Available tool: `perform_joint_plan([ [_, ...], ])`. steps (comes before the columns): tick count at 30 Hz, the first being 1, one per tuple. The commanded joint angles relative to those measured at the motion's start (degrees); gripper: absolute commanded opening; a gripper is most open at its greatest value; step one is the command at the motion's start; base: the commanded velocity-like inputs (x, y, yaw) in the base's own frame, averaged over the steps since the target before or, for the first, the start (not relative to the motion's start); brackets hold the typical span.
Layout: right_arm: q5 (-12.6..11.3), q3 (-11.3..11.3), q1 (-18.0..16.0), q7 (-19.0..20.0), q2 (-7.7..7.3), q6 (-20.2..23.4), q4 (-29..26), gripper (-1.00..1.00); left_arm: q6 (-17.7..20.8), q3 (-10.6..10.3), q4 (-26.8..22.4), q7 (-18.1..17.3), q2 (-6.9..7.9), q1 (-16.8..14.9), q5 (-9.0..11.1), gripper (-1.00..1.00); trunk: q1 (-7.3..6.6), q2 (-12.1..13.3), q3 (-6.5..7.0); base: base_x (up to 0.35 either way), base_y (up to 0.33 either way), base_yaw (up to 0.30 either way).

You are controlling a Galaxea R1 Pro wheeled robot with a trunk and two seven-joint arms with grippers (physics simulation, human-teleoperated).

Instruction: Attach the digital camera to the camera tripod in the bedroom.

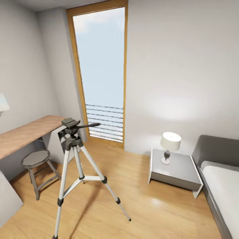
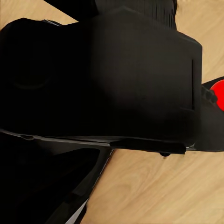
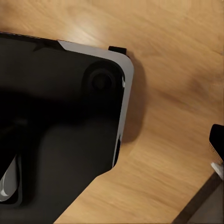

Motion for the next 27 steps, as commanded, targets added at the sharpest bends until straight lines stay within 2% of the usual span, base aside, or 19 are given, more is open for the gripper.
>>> perform_joint_plan([
  [1, 0.50, -0.49, -0.08, 0.11, -0.04, -0.37, 0.18, 1.00, -0.14, -0.49, 0.00, 0.22, -0.01, -0.05, 0.41, -1.00, 0.04, -0.13, -0.13, 0.003, 0.000, 0.275],
  [21, 0.55, -0.49, -0.08, -0.72, 0.15, -0.41, 0.18, 1.00, -0.18, -0.18, 0.00, 0.22, -0.17, -0.05, 0.90, -1.00, 0.04, -0.13, -0.13, 0.001, 0.000, 0.275],
  [27, 0.65, -0.42, -0.08, -0.76, 0.16, -0.43, 0.18, 1.00, -0.12, -0.14, 0.00, 0.22, -0.34, -0.05, 0.90, -1.00, 0.04, -0.13, -0.13, 0.109, -0.133, 0.275],
])
